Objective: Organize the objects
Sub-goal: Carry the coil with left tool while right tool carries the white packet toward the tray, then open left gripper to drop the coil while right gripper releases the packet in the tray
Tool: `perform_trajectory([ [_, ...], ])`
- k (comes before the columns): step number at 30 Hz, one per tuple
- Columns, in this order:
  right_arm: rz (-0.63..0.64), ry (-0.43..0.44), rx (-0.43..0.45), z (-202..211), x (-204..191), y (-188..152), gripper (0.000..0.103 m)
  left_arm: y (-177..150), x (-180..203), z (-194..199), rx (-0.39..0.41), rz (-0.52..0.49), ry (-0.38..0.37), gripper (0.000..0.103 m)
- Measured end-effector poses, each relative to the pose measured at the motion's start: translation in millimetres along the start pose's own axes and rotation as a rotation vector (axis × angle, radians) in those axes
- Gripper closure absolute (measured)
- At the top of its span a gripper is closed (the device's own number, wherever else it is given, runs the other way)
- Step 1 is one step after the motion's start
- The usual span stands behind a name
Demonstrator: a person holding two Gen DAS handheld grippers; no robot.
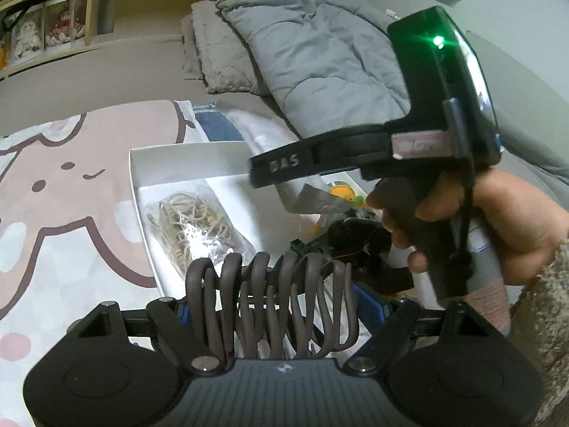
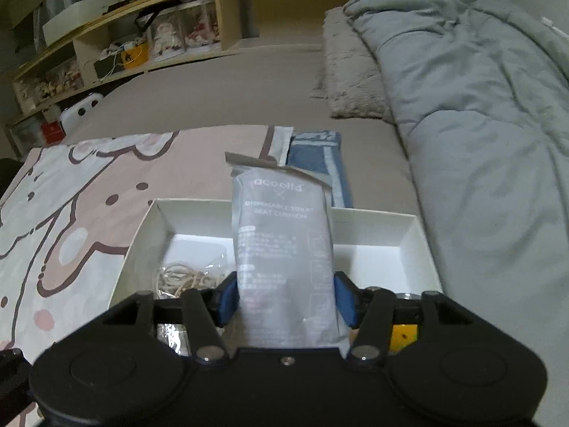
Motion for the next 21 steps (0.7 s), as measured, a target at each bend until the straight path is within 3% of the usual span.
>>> perform_trajectory([
  [1, 0.008, 0.003, -0.001, -4, 0, -1, 0.018, 0, 0, -2, -0.002, 0.004, 0.002, 0.020],
  [2, 0.016, -0.016, 0.001, -5, -1, -2, 0.015, 1, 0, -2, -0.004, 0.006, 0.002, 0.020],
  [5, 0.019, -0.095, 0.024, 0, 3, -4, 0.015, 0, -1, -6, -0.019, 0.013, -0.001, 0.020],
  [10, -0.041, -0.073, 0.016, 12, 20, -11, 0.015, -3, -1, -10, -0.040, 0.063, 0.002, 0.019],
  [14, -0.095, -0.048, 0.026, 27, 30, -17, 0.015, -4, -2, -8, -0.028, 0.090, 0.071, 0.005],
  [21, -0.107, -0.041, 0.035, 52, 29, -22, 0.016, -1, -6, 8, -0.024, 0.095, 0.077, 0.005],
])
Point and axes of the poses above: each gripper's, at about its wrist camera, not at the fingertips, and z roughly against the way its jaws point, x to its right, y to its top, the point moved 1 cm from there along -z, roughly the way its jaws point, and after that the axes turned 2 degrees about y, right-handed, at the moved point
